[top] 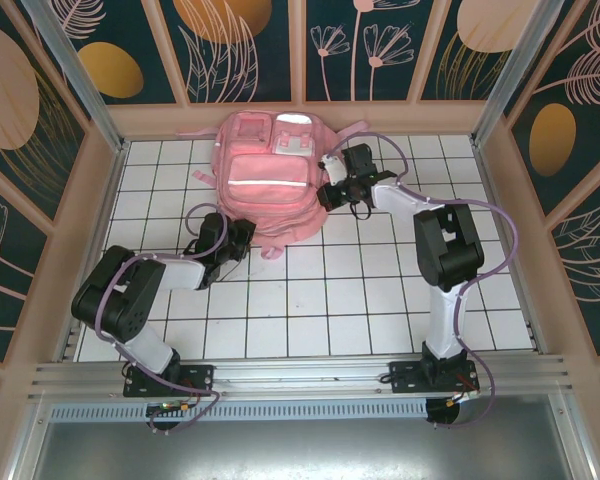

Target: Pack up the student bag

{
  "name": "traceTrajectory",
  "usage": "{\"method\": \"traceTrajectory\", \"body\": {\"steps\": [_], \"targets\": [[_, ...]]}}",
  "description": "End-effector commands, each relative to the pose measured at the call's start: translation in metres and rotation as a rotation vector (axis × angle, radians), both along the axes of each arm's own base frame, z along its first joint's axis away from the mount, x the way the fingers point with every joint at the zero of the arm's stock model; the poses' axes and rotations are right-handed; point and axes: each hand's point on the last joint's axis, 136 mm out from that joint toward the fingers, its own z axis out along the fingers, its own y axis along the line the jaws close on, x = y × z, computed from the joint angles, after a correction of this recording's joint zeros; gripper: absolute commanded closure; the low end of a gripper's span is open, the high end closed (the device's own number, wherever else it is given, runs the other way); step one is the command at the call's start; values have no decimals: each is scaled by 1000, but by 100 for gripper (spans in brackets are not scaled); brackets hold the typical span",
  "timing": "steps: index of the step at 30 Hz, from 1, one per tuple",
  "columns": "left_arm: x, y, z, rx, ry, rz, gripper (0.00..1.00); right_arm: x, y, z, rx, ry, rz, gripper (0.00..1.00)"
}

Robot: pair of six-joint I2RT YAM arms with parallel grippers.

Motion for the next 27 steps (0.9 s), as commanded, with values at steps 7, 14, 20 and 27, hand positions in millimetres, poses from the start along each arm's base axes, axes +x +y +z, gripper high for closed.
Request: {"method": "traceTrajectory", "body": {"steps": [7,14,20,27], "targets": [[-36,29,-15,135,66,-17,100,53,-45,47,-289,-355,-247,100],[-75,52,-18,177,103,3,100,89,-45,64,-295,-415,-317,100],[-72,63,-4,223,69,13,100,74,-31,76,-178,-365,-276,100],[-53,123,29,525,41,110,2,32,-83,75,-179,-292,-525,65]]}}
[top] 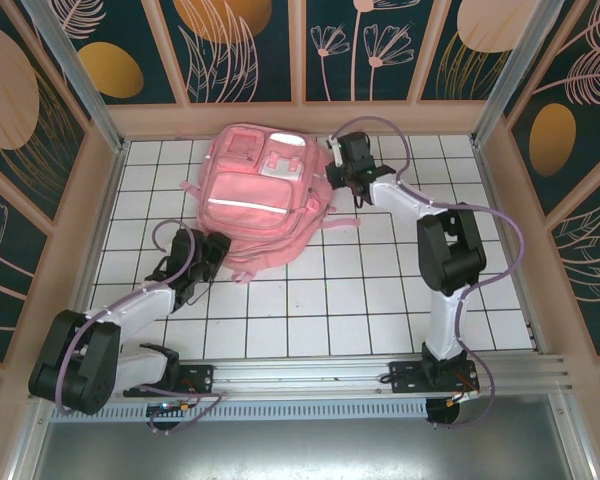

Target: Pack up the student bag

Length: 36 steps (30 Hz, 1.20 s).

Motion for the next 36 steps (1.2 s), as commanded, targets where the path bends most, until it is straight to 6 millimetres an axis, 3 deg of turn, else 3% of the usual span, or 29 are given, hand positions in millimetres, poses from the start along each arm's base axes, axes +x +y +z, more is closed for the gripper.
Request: {"method": "traceTrajectory", "body": {"steps": [1,3,6,9,12,16,20,24,27,31,33,36], "targets": [[8,48,25,323,-9,63,1,-24,-42,28,45,-54,-198,57],[18,68,50,456,-50,97,1,-38,-79,26,6,-82,-336,46],[28,96,75,624,-110,162,1,-57,-143,17,-58,-119,-566,39],[30,129,90,855,-100,247,1,-80,-203,-2,-74,-132,-759,36],[30,149,90,1076,-94,279,1,-91,-236,-20,-27,-150,-807,35],[37,156,75,1214,-82,243,1,-92,-246,-32,49,-220,-733,35],[47,153,59,1257,-132,192,1,-98,-243,-22,77,-391,-646,32],[62,141,63,1271,-250,124,1,-104,-243,-19,113,-460,-602,30],[73,130,62,1215,-357,60,1,-106,-245,-21,149,-460,-575,10],[60,139,68,1165,-422,113,1,-122,-249,-14,202,-519,-574,6],[44,144,72,1121,-488,140,1,-121,-249,-15,209,-515,-567,1],[41,138,72,1118,-523,113,1,-123,-244,-15,226,-520,-526,1]]}}
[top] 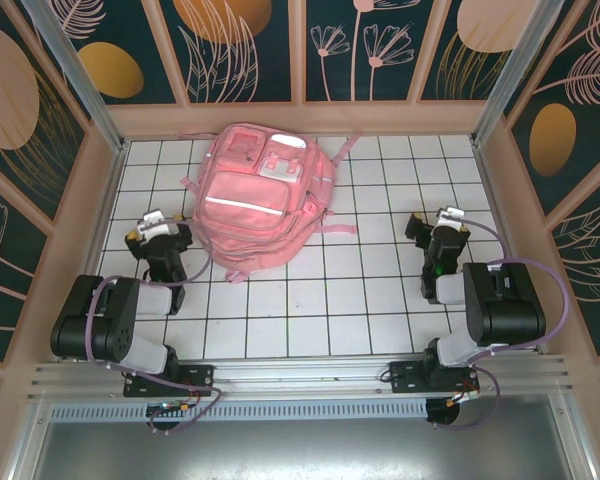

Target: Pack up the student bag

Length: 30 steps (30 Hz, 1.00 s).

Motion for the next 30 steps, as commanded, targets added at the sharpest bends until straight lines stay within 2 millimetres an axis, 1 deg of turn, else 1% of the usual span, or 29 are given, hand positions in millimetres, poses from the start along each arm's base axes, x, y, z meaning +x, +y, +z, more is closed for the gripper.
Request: {"method": "traceTrajectory", "body": {"steps": [1,2,3,4,5,7,9,30], "targets": [[1,-17,31,-21,-161,-114,1,-2,11,25,21,-138,91,1],[-5,-14,32,-20,-208,-104,1,-13,4,33,5,-224,53,1],[-10,-14,38,-7,-251,-103,1,-15,0,29,24,-201,25,1],[-7,-15,31,-18,-204,-109,1,-12,-1,25,37,-164,20,1],[-3,-16,27,-22,-166,-114,1,-9,2,29,8,-188,31,1],[3,-17,29,-7,-180,-120,1,-8,4,25,15,-161,33,1],[8,-17,24,-16,-141,-117,1,-9,4,25,14,-163,33,1],[7,-17,25,-15,-148,-116,1,-6,7,25,7,-158,52,1]]}}
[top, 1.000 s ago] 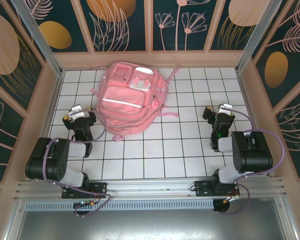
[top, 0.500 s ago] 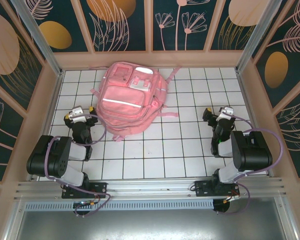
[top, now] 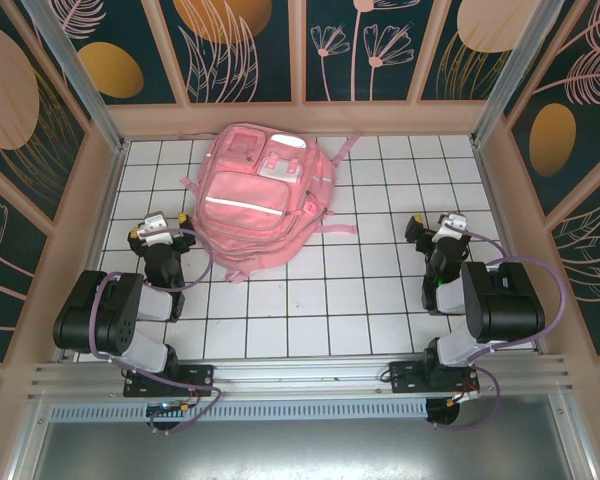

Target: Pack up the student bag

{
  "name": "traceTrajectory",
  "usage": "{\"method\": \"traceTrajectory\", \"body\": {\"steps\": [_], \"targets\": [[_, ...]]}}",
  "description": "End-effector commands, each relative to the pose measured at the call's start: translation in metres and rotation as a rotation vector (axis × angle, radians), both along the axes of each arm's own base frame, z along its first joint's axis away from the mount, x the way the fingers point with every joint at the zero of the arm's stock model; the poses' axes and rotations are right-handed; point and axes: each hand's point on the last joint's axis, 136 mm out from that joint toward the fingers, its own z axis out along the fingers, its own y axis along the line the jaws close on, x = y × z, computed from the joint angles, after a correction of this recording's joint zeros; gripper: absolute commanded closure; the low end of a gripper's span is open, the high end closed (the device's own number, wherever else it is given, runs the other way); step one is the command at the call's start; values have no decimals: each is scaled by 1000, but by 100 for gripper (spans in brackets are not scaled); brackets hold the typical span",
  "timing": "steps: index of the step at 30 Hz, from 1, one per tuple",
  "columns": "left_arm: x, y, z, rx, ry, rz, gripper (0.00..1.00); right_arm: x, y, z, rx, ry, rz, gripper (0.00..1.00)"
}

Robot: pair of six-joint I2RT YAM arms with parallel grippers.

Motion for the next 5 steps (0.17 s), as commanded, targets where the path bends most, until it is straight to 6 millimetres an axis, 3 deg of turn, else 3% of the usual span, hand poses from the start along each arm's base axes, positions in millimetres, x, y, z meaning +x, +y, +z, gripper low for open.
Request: {"method": "traceTrajectory", "body": {"steps": [1,5], "targets": [[4,-1,9,2,-30,-12,1,6,3,17,-8,-63,15,1],[5,-1,9,3,-28,-12,1,5,4,17,-9,-64,17,1]]}}
